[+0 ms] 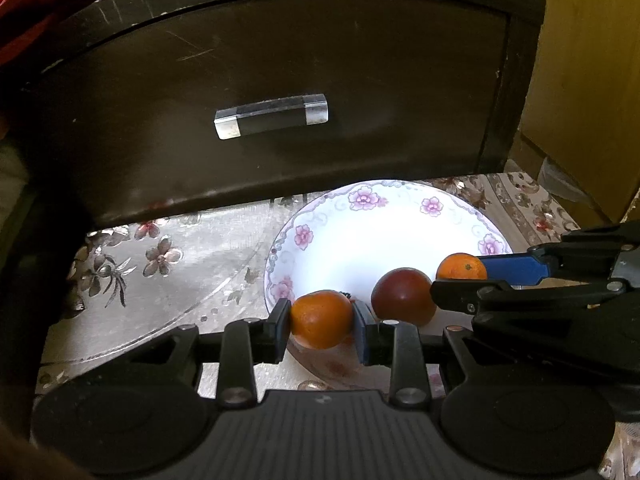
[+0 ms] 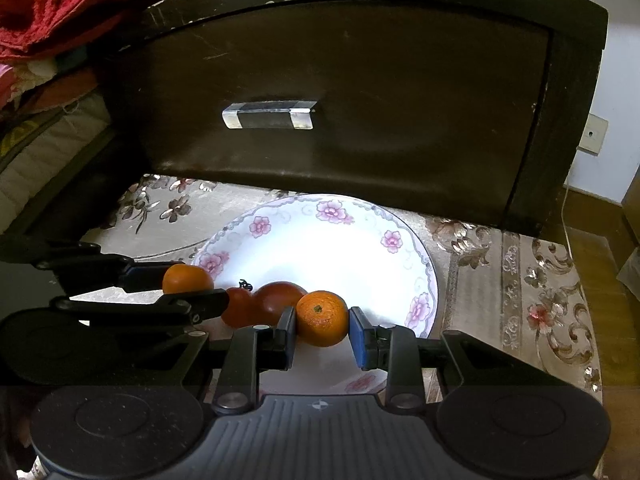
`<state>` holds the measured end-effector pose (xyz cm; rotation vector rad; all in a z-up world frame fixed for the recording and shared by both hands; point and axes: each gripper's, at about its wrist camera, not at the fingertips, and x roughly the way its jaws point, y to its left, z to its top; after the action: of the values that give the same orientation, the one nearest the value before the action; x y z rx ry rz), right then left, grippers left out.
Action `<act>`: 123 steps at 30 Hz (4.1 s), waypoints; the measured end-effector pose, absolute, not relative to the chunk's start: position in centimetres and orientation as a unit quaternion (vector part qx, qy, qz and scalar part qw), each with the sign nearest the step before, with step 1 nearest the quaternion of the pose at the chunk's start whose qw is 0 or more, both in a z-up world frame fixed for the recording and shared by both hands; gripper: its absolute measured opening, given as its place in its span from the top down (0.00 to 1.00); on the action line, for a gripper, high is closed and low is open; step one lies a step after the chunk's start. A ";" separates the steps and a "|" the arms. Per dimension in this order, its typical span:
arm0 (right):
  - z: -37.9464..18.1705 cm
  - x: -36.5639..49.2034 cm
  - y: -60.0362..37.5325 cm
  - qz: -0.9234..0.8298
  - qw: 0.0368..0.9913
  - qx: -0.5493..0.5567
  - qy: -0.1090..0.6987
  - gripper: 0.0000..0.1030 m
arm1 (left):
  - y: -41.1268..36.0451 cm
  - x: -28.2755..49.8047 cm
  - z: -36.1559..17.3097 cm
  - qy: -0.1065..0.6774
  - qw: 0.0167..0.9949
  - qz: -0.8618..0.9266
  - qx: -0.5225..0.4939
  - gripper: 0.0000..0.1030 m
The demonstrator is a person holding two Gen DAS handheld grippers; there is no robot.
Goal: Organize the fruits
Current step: 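Carry both mandarins over the white bowl and open both grippers, then withdraw both grippers from the bowl toward the remaining fruits, then grasp the last mandarin with the left gripper while the right gripper reaches toward the brown fruits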
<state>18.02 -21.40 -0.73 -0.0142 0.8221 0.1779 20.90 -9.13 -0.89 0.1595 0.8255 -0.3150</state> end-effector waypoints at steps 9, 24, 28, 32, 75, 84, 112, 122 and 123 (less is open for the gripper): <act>-0.8 18.7 -22.0 0.076 0.917 0.000 0.391 0.73 | -9.8 21.5 -1.4 0.398 0.900 -0.162 0.072 0.64; -0.9 19.5 -22.6 0.069 0.919 0.013 0.389 0.72 | -9.7 21.9 -1.5 0.397 0.901 -0.161 0.062 0.64; -0.9 19.5 -22.6 0.069 0.919 0.014 0.388 0.71 | -9.7 21.9 -1.5 0.398 0.901 -0.159 0.062 0.64; -0.9 19.5 -22.6 0.068 0.919 0.016 0.389 0.71 | -9.7 21.9 -1.5 0.400 0.901 -0.158 0.060 0.64; 2.2 17.3 -22.4 0.082 0.931 0.034 0.354 0.56 | -8.0 18.9 1.4 0.379 0.911 -0.147 0.074 0.51; 2.4 15.0 -20.6 0.099 0.927 0.021 0.362 0.56 | -5.6 16.0 2.4 0.378 0.913 -0.131 0.079 0.48; 0.2 10.2 -15.9 0.162 0.900 0.004 0.404 0.54 | -0.4 11.2 0.7 0.418 0.898 -0.116 0.075 0.41; -1.3 10.9 -15.1 0.174 0.889 -0.008 0.424 0.54 | -0.2 11.5 -2.0 0.439 0.886 -0.127 0.085 0.41; -1.4 10.9 -15.1 0.175 0.888 -0.010 0.424 0.54 | -0.4 11.6 -2.1 0.436 0.886 -0.132 0.089 0.41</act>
<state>10.94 -15.12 -1.43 -0.0204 0.8818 0.3628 11.55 -0.37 -2.08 0.1849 0.9076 -0.2748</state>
